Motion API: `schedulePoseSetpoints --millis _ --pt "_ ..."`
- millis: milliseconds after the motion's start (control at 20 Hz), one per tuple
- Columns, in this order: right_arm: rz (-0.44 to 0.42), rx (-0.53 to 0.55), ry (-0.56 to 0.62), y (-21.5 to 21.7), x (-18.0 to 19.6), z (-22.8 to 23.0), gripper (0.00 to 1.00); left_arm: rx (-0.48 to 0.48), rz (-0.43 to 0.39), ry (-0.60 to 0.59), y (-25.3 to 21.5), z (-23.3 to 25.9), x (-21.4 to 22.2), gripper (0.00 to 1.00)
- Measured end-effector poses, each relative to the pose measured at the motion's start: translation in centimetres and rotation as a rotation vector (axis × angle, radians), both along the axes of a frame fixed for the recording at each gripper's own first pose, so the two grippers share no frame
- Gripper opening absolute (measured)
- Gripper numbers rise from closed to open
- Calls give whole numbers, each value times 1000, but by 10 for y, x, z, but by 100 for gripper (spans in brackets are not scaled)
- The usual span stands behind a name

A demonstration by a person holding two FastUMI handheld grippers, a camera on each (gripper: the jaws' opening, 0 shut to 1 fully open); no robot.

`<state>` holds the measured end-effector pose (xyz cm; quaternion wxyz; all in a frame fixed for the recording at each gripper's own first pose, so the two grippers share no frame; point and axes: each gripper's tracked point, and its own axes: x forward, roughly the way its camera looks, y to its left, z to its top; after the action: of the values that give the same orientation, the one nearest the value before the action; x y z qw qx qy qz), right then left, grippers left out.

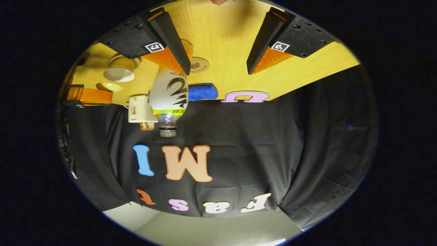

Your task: Open the teacup lid with one hand, grasp the water bottle and pour water into the teacup with the other hand; after pouring, place the water bottle on the coaster and then close the teacup lid.

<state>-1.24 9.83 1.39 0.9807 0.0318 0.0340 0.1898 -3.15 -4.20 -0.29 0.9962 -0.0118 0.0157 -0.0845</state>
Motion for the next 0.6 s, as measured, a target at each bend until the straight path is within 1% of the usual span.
schedulePoseSetpoints --millis 250,500,600 --pt "-30 -1 -23 -16 -8 11 34 -42 -112 30 -33 -2 -11 97" --pt "-50 9 -48 -28 -20 22 34 -70 -138 49 -50 -3 -3 98" --pt "-60 15 -52 -35 -21 23 34 -74 -156 55 -57 -4 -1 95"
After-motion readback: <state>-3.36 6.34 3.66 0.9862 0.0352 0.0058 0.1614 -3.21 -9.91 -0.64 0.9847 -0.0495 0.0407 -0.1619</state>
